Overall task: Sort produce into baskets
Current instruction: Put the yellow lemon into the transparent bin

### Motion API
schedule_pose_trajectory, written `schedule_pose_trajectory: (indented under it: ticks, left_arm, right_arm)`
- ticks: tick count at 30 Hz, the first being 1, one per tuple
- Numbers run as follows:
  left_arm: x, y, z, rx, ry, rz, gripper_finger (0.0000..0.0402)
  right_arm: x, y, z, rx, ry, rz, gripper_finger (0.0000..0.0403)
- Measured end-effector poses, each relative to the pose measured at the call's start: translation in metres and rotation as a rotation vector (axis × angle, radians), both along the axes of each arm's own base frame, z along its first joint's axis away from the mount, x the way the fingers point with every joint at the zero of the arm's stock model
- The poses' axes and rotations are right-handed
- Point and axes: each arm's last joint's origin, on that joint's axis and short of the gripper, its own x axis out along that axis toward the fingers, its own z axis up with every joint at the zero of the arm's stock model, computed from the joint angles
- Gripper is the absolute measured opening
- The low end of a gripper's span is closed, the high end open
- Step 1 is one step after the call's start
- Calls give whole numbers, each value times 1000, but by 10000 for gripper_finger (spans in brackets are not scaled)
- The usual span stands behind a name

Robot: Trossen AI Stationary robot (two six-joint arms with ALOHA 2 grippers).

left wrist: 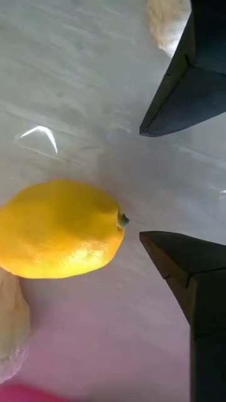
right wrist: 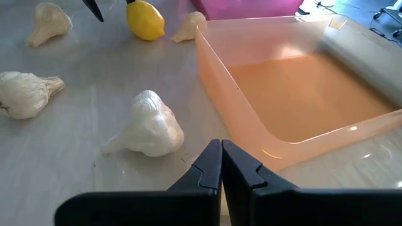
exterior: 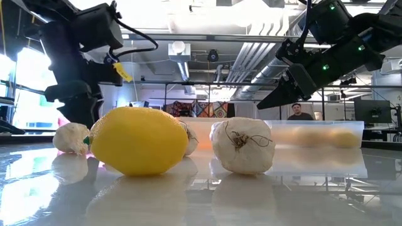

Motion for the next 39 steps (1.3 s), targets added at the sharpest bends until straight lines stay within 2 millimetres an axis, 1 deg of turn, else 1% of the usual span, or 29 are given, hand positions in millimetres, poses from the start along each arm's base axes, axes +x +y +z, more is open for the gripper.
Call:
schedule_pose_trajectory:
  ticks: [8, 12, 17, 22, 26, 31, 35, 39]
  left_arm:
    - [2, 0, 1, 12, -15, 5, 248]
    - [8, 1, 12, 81, -26, -12, 248]
    - [10, 6, 21, 172, 5, -13, 248]
    - [14, 10, 23, 153, -20, -24, 248]
    - [17, 16, 24, 171, -42, -46, 248]
    - [23, 25, 26, 200, -72, -107, 248]
    - [26, 27, 23, 161, -57, -219, 248]
    - [26, 28, 23, 211, -29, -306, 248]
  right_arm:
    - [0, 0, 0, 0, 0, 0, 0]
    - [0, 0, 0, 0, 0, 0, 0]
    - [0, 0, 0, 0, 0, -1, 0]
    - [0, 0, 0, -1, 0, -1, 0]
    - [0, 0, 0, -1, 0, -1, 0]
    - [0, 0, 0, -1, 0, -1, 0]
    - [0, 0, 0, -1, 0, -1, 0]
    - [0, 0, -1, -1, 7, -2, 0]
